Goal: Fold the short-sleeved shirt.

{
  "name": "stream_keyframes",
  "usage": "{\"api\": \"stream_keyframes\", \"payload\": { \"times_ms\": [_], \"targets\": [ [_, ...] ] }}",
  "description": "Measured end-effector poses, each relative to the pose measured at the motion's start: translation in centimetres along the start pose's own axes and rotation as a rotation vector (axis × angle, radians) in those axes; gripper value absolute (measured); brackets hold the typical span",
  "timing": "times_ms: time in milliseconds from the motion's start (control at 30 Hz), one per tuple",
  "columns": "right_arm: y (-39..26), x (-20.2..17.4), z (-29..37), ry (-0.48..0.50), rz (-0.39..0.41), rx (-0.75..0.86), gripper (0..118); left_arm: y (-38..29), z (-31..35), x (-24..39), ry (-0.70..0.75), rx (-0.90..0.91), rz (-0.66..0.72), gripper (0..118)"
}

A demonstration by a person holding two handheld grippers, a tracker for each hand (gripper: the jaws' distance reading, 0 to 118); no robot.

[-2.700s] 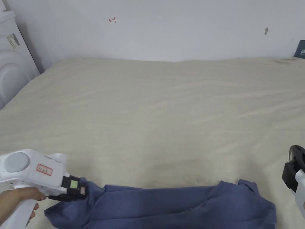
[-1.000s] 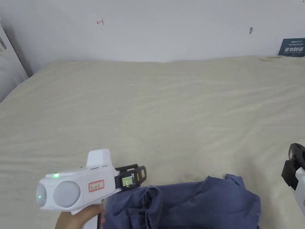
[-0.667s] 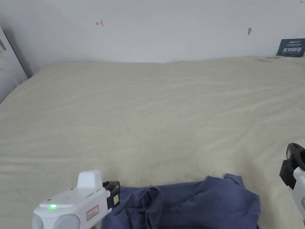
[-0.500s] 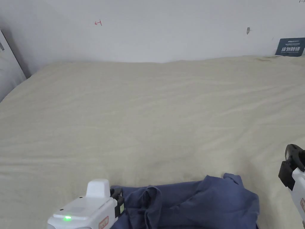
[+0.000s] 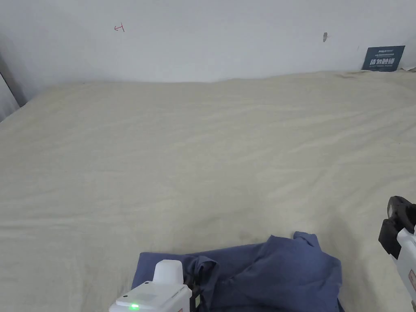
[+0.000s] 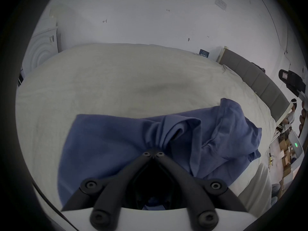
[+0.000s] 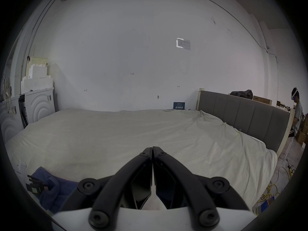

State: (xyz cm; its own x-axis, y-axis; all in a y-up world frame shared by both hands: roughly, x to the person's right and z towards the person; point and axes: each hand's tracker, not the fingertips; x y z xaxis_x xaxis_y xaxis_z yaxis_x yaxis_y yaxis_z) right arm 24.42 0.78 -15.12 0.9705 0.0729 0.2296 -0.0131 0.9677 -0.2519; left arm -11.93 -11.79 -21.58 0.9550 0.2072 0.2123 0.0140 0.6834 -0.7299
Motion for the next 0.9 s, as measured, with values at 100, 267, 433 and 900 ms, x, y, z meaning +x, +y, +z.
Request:
{"api": "stream_keyframes", "payload": {
  "times_ms": [100, 267, 433, 900],
  "targets": [
    [0.0, 0.3, 0.0, -0.007, -0.002, -0.001, 0, -0.1, -0.3, 1.0, -0.005, -0.002, -0.021, 0],
    [0.0, 0.5, 0.0, -0.012, -0.002, -0.001, 0, 0.0, -0.2, 1.7, -0.035, 0.005, 0.002, 0],
    [0.0, 0.3, 0.1, -0.013, -0.005, -0.004, 0, -0.5, -0.9, 3.3, -0.061, -0.011, -0.030, 0],
    [0.2, 0.5, 0.2, -0.015, -0.006, 0.000, 0, 0.4, 0.5, 3.7, -0.099, -0.003, -0.019, 0]
  ]
}}
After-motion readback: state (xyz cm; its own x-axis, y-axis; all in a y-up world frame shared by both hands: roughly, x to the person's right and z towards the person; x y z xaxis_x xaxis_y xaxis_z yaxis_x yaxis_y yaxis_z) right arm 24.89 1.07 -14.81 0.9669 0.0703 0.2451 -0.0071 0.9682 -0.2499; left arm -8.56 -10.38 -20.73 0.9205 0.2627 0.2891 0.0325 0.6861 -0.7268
